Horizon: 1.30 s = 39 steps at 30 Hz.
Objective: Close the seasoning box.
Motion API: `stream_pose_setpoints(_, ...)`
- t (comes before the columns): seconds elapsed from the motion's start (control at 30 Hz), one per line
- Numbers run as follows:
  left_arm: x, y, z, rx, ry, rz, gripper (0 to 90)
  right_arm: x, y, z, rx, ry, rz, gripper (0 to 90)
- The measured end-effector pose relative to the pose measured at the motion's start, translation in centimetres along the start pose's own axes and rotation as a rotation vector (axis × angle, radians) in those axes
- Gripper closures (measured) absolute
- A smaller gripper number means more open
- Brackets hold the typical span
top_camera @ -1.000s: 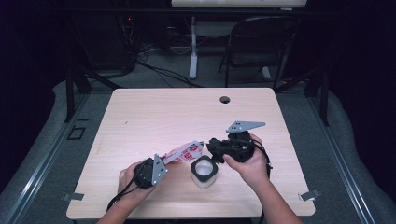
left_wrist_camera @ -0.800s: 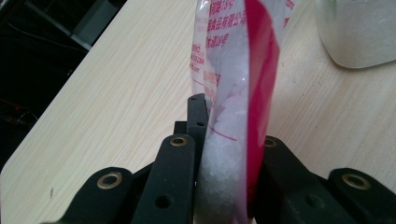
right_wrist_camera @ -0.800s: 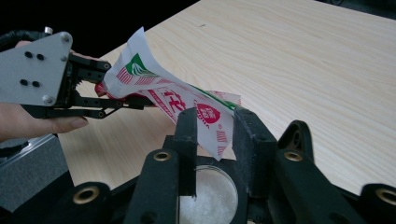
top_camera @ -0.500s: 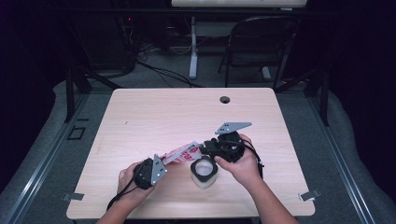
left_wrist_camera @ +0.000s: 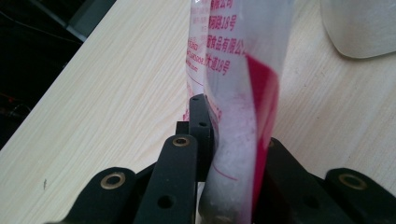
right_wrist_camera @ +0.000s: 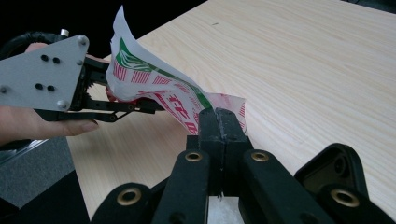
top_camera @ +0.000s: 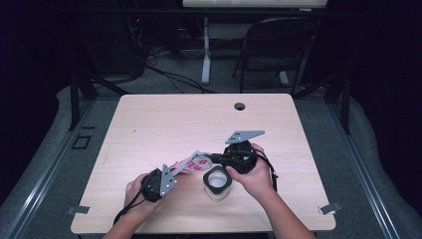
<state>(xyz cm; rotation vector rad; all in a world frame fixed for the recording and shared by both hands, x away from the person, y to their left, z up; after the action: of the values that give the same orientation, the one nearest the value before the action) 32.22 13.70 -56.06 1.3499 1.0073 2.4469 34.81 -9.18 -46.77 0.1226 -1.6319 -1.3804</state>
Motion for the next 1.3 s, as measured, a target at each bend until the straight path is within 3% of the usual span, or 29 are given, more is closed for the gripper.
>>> stream_pose_setpoints(0.4,0.2,0.2,0.3,0.081,-0.037,-0.06,85.5,0.7,2.1,1.4,0.026,0.012,-0.054,90.0)
stream_pose_setpoints(0.57,-0.1,0.1,0.4,0.167,-0.075,-0.11,85.7,0.8,3.2,2.2,0.044,0.01,-0.069,90.0)
stream_pose_setpoints(0.6,-0.1,0.1,0.4,0.167,-0.075,-0.11,85.6,0.8,3.2,2.2,0.044,0.01,-0.069,90.0)
stream_pose_setpoints(0.63,-0.3,0.0,0.3,0.203,-0.091,-0.126,85.4,0.7,3.4,2.4,0.052,0.012,-0.068,90.0)
stream_pose_setpoints(0.67,-0.3,0.0,0.3,0.203,-0.091,-0.126,85.2,0.7,3.4,2.4,0.052,0.012,-0.068,90.0)
stream_pose_setpoints(0.83,-0.6,-0.7,0.3,0.286,-0.129,-0.159,85.6,0.2,3.4,2.6,0.051,0.007,-0.07,90.0)
stream_pose_setpoints(1.0,-0.8,-1.1,0.4,0.316,-0.137,-0.157,85.9,0.1,3.3,2.5,0.043,-0.005,-0.074,86.8)
stream_pose_setpoints(1.3,-1.0,-2.8,1.5,0.463,-0.192,-0.194,85.5,0.3,2.9,2.1,0.023,-0.001,-0.081,77.9)
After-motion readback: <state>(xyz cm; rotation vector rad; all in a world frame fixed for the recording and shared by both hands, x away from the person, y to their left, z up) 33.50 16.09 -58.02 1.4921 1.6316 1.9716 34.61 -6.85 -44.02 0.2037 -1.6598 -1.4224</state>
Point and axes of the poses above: each handheld gripper's, and its own axes: x roughly backward along the jaws, y roughly out of its top, z roughly to its left, the point moved 4 cm from there along -x, roughly forward along the jaws, and after that the axes turned 10 degrees about -y, right-handed, at the moved point
